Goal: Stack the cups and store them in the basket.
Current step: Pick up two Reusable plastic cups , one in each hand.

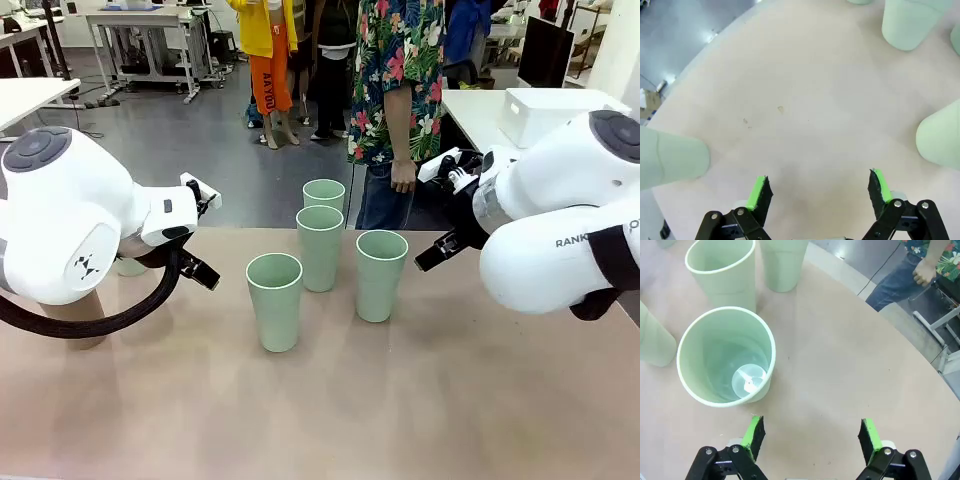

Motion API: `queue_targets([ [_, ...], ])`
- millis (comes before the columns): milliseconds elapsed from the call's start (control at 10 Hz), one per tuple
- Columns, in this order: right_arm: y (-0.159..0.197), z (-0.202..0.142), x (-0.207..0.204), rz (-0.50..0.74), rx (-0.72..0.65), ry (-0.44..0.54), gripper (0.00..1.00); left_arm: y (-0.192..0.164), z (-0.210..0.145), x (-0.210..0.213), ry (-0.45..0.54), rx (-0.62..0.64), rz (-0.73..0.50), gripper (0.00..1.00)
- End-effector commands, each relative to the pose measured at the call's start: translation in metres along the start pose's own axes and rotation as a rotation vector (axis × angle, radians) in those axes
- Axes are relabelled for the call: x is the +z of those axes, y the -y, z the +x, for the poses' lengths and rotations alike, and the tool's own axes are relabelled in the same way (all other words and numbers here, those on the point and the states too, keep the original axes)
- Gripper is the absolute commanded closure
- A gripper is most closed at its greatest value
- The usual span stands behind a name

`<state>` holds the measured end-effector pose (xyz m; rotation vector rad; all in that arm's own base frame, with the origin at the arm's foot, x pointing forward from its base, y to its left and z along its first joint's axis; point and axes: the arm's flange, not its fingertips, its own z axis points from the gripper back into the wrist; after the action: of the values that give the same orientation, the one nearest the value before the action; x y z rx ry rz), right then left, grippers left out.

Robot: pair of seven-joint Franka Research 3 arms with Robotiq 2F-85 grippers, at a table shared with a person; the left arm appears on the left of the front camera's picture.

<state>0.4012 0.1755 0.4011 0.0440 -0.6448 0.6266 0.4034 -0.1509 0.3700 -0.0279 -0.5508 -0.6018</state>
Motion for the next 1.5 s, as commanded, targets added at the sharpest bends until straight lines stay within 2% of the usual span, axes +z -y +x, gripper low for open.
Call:
queue_targets([
  [0,0.0,0.0,0.0,0.0,0.0,0.001,0.0,0.0,0.0,0.0,0.0,0.0,0.0,0.0],
  [1000,0.0,0.0,0.0,0.0,0.003,0.0,0.0,0.0,0.0,0.0,0.0,0.0,0.0,0.0],
  [1200,0.021,0.026,0.027,0.035,-0.029,0.032,0.0,-0.013,0.023,0.035,0.061,0.032,-0.03,0.0],
  [1400,0.041,0.046,0.056,0.05,-0.038,0.071,0.0,-0.029,0.042,0.08,0.075,0.008,-0.066,0.0],
])
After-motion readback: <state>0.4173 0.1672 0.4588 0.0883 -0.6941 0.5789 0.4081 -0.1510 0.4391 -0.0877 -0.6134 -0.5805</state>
